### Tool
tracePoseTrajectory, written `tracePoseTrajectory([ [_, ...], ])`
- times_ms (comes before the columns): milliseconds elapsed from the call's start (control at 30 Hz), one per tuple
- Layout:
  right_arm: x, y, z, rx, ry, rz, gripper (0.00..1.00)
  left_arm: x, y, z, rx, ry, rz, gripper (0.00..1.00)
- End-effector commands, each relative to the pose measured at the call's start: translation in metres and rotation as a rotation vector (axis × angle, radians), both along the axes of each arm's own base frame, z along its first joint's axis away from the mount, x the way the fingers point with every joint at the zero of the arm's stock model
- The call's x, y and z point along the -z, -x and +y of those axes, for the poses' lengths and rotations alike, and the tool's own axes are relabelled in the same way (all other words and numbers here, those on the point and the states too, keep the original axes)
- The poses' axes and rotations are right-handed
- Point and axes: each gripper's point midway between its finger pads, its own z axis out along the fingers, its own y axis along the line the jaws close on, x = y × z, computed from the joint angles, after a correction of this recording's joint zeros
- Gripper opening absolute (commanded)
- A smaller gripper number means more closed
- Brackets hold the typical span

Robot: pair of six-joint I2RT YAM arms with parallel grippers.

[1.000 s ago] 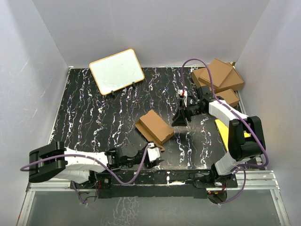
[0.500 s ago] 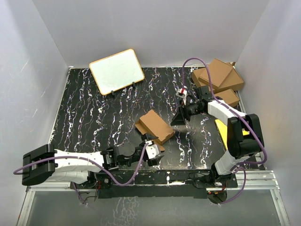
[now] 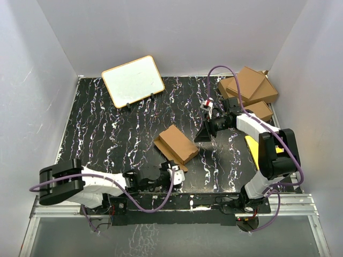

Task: Fold the paper box

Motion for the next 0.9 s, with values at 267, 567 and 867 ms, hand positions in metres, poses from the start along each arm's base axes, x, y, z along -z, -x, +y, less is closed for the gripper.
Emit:
tracePoseTrajectory([
  [267,0.005,-0.01,0.01,0.038,-0.081,0.124,0.53,0.015,-0.008,-0.017,0.029,-0.02,-0.056,0.51],
  [567,0.022,-0.014,0.009,0.102,-0.052,0.21,0.53,0.019,-0.017,-0.023,-0.01,-0.028,-0.052,0.44],
  [867,0.037,-0.011,0.011,0.101,-0.044,0.273,0.52,0.028,-0.02,-0.031,-0.018,-0.046,-0.044,0.42],
])
